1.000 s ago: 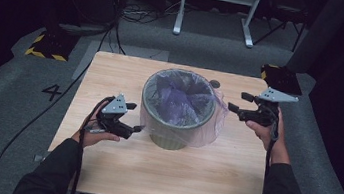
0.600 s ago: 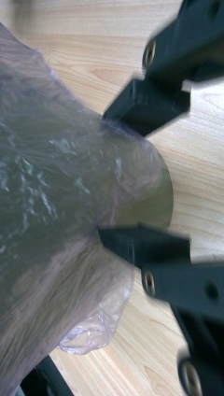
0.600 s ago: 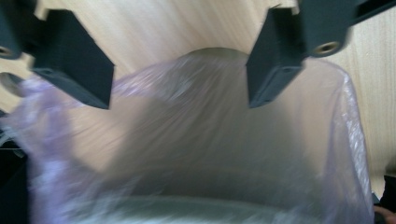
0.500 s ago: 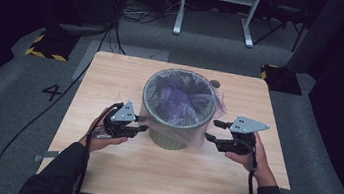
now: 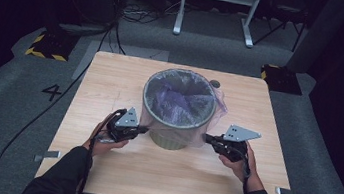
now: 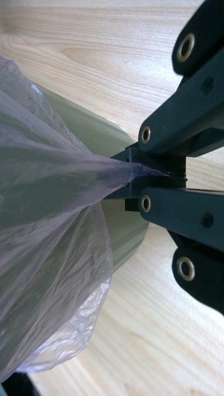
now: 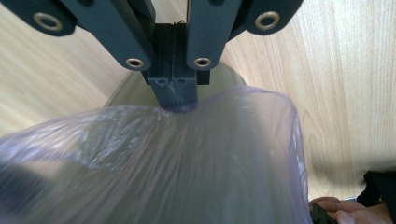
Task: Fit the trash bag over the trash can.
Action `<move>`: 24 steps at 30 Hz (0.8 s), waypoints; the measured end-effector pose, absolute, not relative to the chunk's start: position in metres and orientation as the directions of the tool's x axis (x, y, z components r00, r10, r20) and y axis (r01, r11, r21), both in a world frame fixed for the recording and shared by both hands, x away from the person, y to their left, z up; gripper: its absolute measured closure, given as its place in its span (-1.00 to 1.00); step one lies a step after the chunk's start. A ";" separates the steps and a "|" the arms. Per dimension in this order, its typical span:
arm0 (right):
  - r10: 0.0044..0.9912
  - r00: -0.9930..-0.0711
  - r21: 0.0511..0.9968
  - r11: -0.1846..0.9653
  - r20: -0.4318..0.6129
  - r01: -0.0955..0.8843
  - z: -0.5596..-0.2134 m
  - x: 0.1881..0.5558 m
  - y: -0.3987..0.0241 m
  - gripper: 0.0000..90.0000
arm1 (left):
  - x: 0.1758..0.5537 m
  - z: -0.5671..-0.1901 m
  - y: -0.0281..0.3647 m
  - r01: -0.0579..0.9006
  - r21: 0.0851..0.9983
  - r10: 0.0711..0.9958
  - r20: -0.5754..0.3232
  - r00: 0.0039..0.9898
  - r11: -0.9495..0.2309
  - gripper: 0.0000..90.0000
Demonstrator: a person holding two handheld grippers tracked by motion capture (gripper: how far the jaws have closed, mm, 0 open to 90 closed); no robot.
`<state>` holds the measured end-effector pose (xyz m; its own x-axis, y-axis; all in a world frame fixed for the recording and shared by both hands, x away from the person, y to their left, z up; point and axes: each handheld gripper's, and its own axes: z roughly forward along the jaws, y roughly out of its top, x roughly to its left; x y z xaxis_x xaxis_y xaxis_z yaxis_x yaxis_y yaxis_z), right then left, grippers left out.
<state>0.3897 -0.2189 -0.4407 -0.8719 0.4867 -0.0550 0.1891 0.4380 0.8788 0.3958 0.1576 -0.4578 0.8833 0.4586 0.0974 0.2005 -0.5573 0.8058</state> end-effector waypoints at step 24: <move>0.636 -0.771 0.886 0.372 -0.025 0.278 -0.431 0.359 -0.269 -0.54 | 0.330 -0.486 0.185 0.341 0.737 0.556 0.056 0.829 -0.584 -0.66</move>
<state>0.3590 -0.2692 -0.4313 -0.7712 0.6361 -0.0249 0.2779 0.3717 0.8858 0.3304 0.1853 -0.4863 0.8295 0.5557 0.0559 0.3412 -0.5835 0.7369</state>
